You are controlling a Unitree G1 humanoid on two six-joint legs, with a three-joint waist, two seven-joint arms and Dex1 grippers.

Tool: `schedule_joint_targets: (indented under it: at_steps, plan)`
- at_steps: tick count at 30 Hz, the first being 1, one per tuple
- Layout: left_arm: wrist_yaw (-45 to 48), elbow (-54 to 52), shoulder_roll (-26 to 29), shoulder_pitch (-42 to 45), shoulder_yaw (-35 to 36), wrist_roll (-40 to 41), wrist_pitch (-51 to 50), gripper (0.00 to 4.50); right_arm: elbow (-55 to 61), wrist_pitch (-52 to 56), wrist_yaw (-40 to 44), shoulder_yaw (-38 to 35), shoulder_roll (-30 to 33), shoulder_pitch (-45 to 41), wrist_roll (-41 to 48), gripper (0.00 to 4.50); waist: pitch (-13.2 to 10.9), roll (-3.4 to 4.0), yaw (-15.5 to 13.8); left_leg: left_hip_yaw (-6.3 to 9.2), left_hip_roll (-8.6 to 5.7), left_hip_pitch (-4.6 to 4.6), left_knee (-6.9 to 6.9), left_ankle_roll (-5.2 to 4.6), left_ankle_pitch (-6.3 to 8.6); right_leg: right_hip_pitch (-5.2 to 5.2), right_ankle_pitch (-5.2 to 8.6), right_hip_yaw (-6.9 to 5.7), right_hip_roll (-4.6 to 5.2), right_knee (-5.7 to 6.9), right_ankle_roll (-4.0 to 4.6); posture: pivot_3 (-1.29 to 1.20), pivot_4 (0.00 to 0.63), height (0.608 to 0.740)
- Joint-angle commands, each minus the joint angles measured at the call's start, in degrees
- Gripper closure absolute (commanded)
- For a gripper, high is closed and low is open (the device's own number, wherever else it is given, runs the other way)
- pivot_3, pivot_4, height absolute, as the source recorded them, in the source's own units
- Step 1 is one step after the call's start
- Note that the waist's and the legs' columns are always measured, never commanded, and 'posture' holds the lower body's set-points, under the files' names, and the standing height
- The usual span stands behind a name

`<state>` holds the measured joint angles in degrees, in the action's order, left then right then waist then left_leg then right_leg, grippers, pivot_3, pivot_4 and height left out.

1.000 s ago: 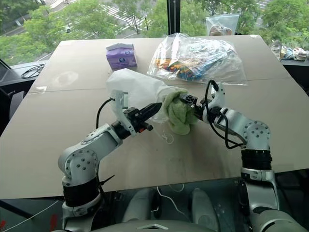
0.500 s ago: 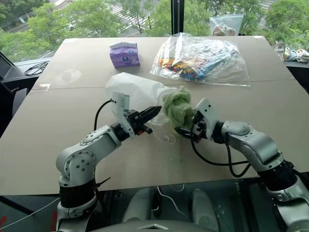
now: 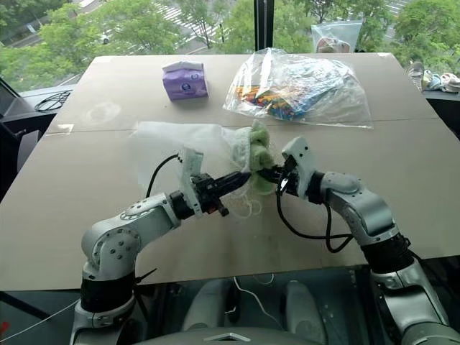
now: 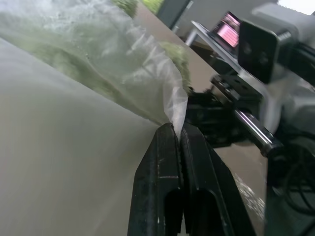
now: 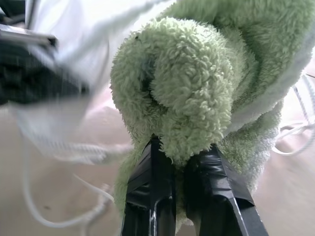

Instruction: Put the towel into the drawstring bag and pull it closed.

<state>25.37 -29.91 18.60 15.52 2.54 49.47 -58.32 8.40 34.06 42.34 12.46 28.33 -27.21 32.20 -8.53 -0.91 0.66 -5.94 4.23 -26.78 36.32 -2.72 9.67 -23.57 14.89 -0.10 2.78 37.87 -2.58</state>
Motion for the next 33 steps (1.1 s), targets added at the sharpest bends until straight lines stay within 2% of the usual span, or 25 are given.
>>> schedule_joint_targets:
  at_steps: [1, 6, 7, 10, 12, 18, 23, 26, 29, 30, 31, 33]
  plan:
    - [4.4, -3.0, 2.3, 1.1, -0.4, 4.4, -0.3, 4.5, 3.4, 2.3, 7.1, -1.3, 1.3, -1.5, 3.8, 4.47, 0.0, 0.0, -0.1, 0.01, 0.0, 0.0, 0.0, 0.0, 0.0, 0.0, 0.0, -0.01, 0.01, 0.0, 0.01, 0.0, 0.15, 0.74]
    - [8.3, -4.3, 6.8, 0.3, -1.7, 6.6, -0.6, 4.5, 7.7, 7.7, 16.3, -0.2, 5.2, -1.1, 8.4, 4.47, 0.0, 0.01, 0.0, 0.01, 0.01, 0.0, 0.0, 0.0, 0.0, 0.0, 0.01, -0.02, 0.05, 0.0, 0.03, 0.0, 0.15, 0.74]
    - [8.8, -4.5, 7.3, 0.2, -2.1, 6.8, -0.5, 4.5, 7.9, 8.1, 16.0, -0.4, 4.7, -1.1, 8.7, 4.47, 0.0, 0.01, 0.0, 0.01, 0.02, 0.0, 0.0, 0.0, 0.0, 0.0, 0.01, -0.02, 0.07, -0.01, 0.03, 0.0, 0.15, 0.74]
    - [10.2, -5.9, 8.3, -0.8, -3.2, 7.8, -0.5, 4.5, 6.9, 12.1, 10.0, -5.0, -2.2, -1.7, 15.4, 4.47, 0.0, -0.01, 0.2, 0.03, 0.03, 0.01, 0.0, 0.0, 0.01, 0.0, 0.01, -0.03, 0.08, 0.0, 0.04, 0.0, 0.15, 0.74]
    - [10.1, -6.5, 8.3, -1.3, -3.9, 8.1, -0.2, 4.5, 5.0, 16.6, 1.1, -10.5, -10.0, -2.1, 24.1, 4.47, 0.0, -0.01, 0.3, 0.02, 0.05, 0.05, -0.02, 0.01, 0.01, 0.0, 0.01, 0.0, 0.06, 0.04, 0.04, 0.0, 0.15, 0.74]
    - [8.2, -7.0, 7.1, -1.3, -4.7, 8.9, 0.7, 4.5, 0.0, 20.0, -27.1, -21.7, -28.0, -2.5, 39.0, 4.47, 0.0, -0.04, 0.0, 0.04, 0.06, 0.03, -0.01, 0.02, 0.01, 0.02, 0.0, -0.06, 0.16, 0.1, 0.02, 0.0, 0.15, 0.74]
    - [7.1, -6.2, 6.5, -1.0, -4.8, 7.9, 2.4, 4.5, -1.9, 16.9, -48.1, -26.9, -36.9, -2.7, 51.7, 4.47, 0.0, -0.02, 0.2, 0.03, 0.03, 0.01, -0.01, 0.02, 0.01, 0.02, -0.01, -0.08, 0.25, 0.09, 0.02, 0.0, 0.15, 0.74]
    - [4.7, -3.8, 5.3, 0.3, -4.3, 4.6, 5.3, 4.5, -1.2, 17.9, -55.2, -25.7, -36.6, -2.8, 50.9, 4.47, 0.0, 0.0, 0.3, 0.03, 0.03, 0.01, -0.04, 0.01, 0.01, 0.01, -0.01, -0.08, 0.23, 0.09, 0.02, 0.0, 0.15, 0.74]
    - [1.6, 0.5, 4.0, 2.7, -3.3, -0.8, 8.9, 4.5, 0.5, 20.4, -55.0, -21.9, -32.1, -1.8, 45.0, 3.32, 0.0, 0.0, 0.2, 0.03, -0.02, 0.01, -0.02, 0.0, 0.0, 0.02, 0.0, -0.09, 0.24, 0.08, 0.02, 0.0, 0.15, 0.74]
    - [0.8, 1.9, 3.7, 3.8, -2.4, -2.1, 10.1, 4.5, 1.8, 21.2, -53.5, -19.7, -28.7, -1.1, 41.1, 2.86, 0.0, 0.0, 0.2, 0.03, -0.03, 0.01, -0.02, -0.01, 0.0, 0.02, 0.0, -0.08, 0.23, 0.08, 0.02, 0.0, 0.15, 0.74]
    - [0.3, 2.9, 3.6, 4.5, -1.8, -3.3, 11.2, 4.5, 2.8, 21.4, -52.0, -17.6, -25.6, -0.7, 37.4, 2.21, -0.1, 0.04, 0.2, 0.02, -0.03, 0.01, -0.01, -0.01, 0.0, 0.01, 0.0, -0.07, 0.21, 0.08, 0.02, 0.0, 0.15, 0.74]
    - [-0.5, 4.8, 3.8, 6.1, -0.3, -6.0, 13.9, 4.5, 5.4, 21.1, -46.9, -11.9, -16.5, 0.0, 27.8, 1.32, -0.1, 0.05, 0.1, 0.02, -0.03, -0.01, -0.01, -0.01, -0.01, 0.0, 0.0, -0.08, 0.21, 0.06, 0.01, 0.0, 0.15, 0.74]
